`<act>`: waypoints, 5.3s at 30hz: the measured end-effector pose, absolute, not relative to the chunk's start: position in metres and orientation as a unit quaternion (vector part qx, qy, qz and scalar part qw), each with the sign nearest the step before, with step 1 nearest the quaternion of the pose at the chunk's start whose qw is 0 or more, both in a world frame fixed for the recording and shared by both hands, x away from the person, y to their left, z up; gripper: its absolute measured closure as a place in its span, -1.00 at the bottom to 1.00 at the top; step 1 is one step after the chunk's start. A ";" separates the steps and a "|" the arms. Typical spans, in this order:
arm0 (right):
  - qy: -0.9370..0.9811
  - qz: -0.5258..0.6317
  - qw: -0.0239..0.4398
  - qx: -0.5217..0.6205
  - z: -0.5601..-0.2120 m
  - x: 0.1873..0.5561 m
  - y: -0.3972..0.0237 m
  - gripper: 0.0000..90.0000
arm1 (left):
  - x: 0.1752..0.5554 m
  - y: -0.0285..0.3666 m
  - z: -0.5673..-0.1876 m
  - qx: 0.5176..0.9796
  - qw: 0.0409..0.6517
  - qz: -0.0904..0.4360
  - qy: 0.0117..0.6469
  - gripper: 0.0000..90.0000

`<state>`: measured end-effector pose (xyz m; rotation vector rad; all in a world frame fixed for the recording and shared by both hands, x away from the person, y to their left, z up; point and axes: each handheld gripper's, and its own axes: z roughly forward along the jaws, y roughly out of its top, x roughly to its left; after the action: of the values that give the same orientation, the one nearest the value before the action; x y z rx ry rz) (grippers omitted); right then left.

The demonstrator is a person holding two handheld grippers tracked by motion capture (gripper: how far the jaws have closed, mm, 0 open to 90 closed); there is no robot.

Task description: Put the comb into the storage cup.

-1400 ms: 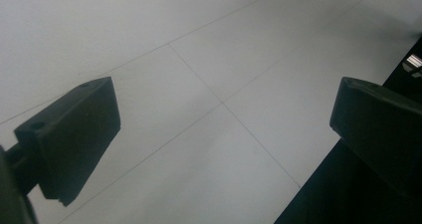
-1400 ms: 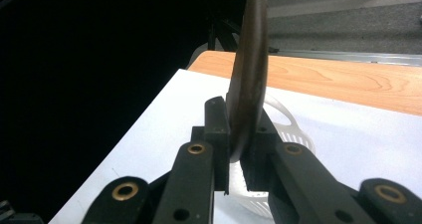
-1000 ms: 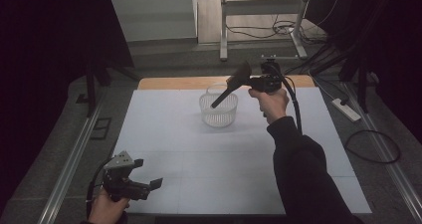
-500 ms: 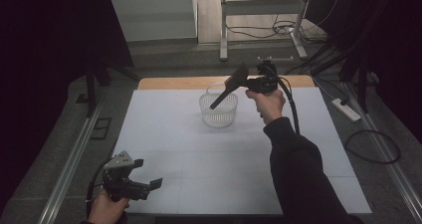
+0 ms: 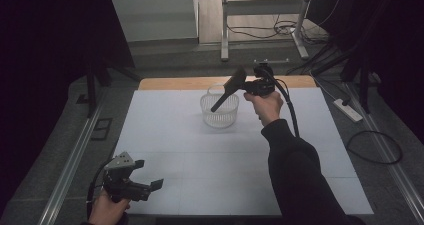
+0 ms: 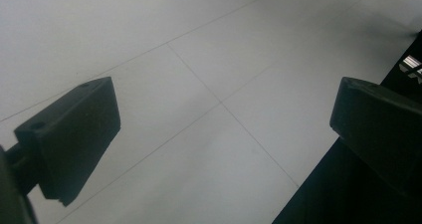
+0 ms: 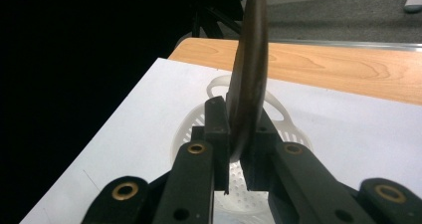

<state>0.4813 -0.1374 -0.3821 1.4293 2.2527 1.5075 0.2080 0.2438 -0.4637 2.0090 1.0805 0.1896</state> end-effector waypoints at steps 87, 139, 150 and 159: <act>0.752 0.397 0.123 0.511 -0.445 0.499 -0.135 0.02 | 0.210 0.246 -0.465 0.796 0.414 0.066 0.436 -0.99; 0.817 0.388 0.128 0.406 -0.444 0.456 -0.157 -0.99 | 0.210 0.246 -0.465 0.793 0.417 0.062 0.439 -0.99; 0.823 0.377 0.136 0.403 -0.444 0.446 -0.159 -1.00 | 0.210 0.247 -0.465 0.794 0.418 0.062 0.437 -0.99; 0.822 0.383 0.129 0.401 -0.440 0.439 -0.161 -1.00 | 0.210 0.247 -0.465 0.794 0.419 0.062 0.437 -0.99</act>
<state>0.4393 -0.1614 -0.4405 1.1658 2.3894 1.1142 0.2100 0.2472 -0.4646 1.9900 1.0946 0.1543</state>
